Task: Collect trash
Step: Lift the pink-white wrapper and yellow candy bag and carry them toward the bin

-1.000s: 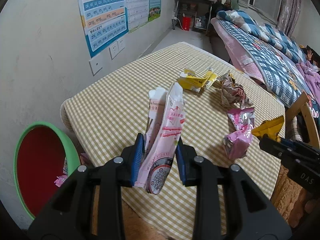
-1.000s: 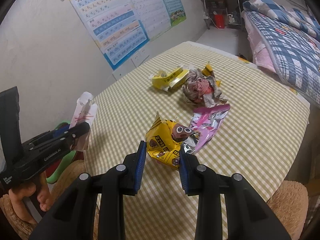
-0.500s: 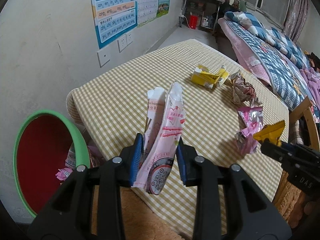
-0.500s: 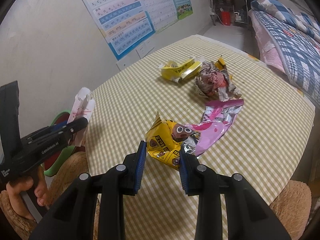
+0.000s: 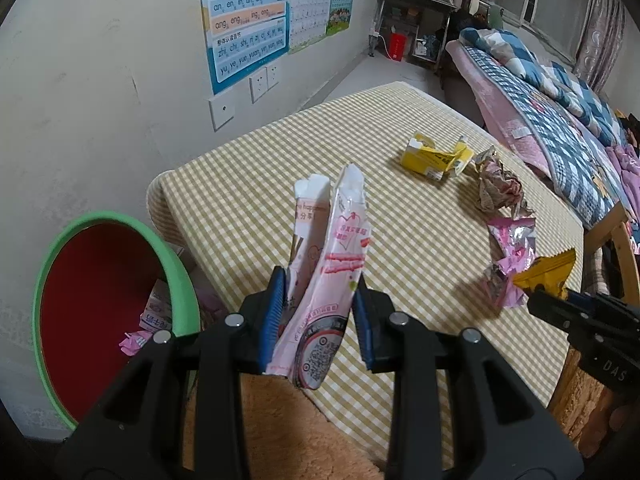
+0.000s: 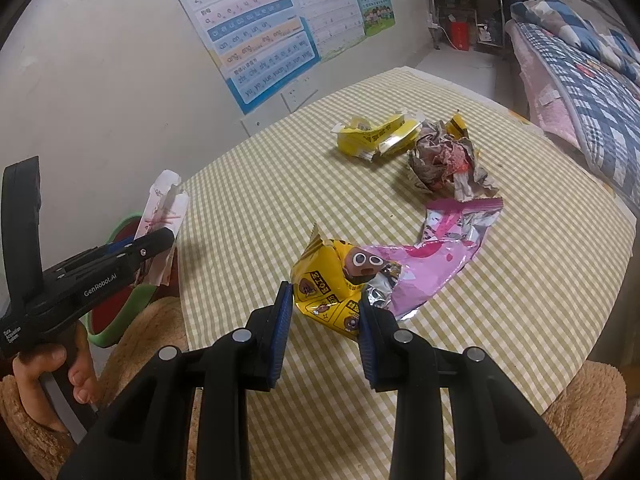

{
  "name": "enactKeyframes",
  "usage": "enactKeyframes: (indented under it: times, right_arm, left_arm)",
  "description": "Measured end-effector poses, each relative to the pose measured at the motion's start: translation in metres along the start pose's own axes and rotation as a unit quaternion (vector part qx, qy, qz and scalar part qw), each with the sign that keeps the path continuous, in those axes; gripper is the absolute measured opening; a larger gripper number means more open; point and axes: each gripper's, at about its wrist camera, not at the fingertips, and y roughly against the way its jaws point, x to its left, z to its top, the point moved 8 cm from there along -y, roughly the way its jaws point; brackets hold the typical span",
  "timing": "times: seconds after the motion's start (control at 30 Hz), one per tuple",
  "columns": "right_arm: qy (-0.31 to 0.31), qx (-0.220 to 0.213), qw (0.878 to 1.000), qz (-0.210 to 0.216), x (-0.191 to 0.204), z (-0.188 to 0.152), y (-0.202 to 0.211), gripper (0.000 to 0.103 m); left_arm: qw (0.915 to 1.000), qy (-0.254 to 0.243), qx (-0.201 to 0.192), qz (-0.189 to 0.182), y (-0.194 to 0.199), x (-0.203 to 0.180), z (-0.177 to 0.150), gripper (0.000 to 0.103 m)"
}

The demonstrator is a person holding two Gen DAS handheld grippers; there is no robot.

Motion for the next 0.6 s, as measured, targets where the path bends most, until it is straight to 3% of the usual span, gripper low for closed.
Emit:
enactKeyframes:
  times: [0.6]
  right_arm:
    - [-0.001, -0.001, 1.0, 0.002, 0.0022, -0.0003, 0.0003, 0.03]
  left_arm:
    - [1.0, 0.003, 0.007, 0.005, -0.0017, 0.0038, -0.003, 0.031]
